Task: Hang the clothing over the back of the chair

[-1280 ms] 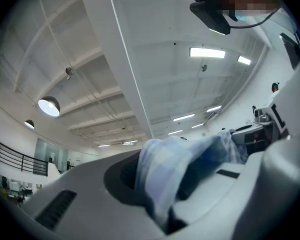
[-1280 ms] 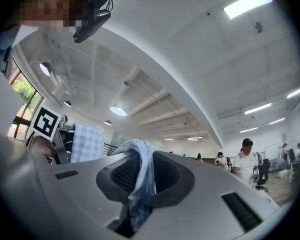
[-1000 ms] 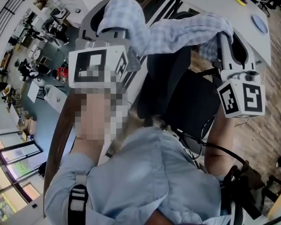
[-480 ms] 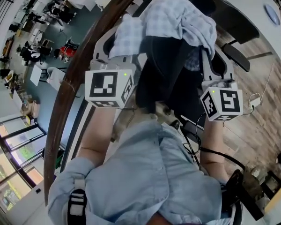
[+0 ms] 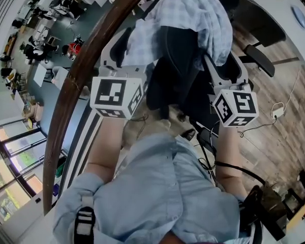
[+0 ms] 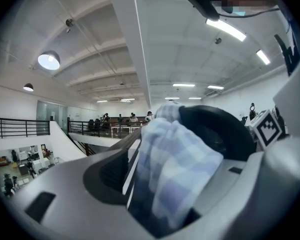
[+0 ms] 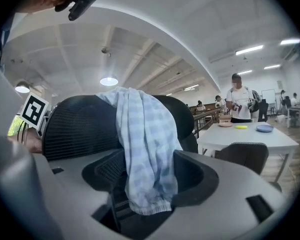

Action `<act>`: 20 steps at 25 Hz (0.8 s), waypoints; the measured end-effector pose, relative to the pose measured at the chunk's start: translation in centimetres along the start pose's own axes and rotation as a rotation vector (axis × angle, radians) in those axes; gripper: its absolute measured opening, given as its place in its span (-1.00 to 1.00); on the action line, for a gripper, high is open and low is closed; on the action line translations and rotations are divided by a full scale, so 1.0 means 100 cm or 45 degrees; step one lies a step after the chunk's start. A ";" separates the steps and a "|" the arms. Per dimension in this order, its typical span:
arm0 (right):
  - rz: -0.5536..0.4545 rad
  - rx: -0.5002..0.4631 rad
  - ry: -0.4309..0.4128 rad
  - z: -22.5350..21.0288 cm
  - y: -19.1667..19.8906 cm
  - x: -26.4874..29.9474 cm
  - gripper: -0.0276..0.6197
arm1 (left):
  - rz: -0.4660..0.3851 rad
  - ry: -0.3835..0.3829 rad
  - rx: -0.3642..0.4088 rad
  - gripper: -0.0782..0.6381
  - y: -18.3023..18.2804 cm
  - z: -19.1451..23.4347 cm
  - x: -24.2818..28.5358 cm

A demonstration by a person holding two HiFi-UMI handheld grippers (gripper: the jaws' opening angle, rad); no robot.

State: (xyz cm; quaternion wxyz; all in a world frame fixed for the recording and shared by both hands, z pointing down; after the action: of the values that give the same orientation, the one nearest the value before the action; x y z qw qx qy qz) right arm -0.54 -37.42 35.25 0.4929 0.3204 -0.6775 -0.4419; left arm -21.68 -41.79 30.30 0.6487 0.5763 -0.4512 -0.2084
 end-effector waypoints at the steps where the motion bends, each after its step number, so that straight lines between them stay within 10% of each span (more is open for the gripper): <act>1: 0.007 0.008 -0.001 0.001 0.004 -0.001 0.03 | 0.011 -0.006 0.000 -0.13 0.004 -0.001 -0.004; 20: -0.042 -0.052 -0.112 0.032 0.022 -0.080 0.09 | 0.181 0.035 -0.053 0.10 0.059 -0.065 -0.093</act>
State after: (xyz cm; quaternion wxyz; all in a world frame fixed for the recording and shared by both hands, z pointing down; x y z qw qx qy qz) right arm -1.16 -28.70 33.79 0.4617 0.3018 -0.6840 -0.4774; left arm -22.44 -29.33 33.05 0.6799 0.5319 -0.4777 -0.1633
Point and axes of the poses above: the fingertips, and each gripper's own axes: x forward along the fingers, z to its left, y out of its underside, the point moved 3 cm from there along -x, backward along the fingers, and after that the axes turned 10 degrees about z, right-handed, at the moved point
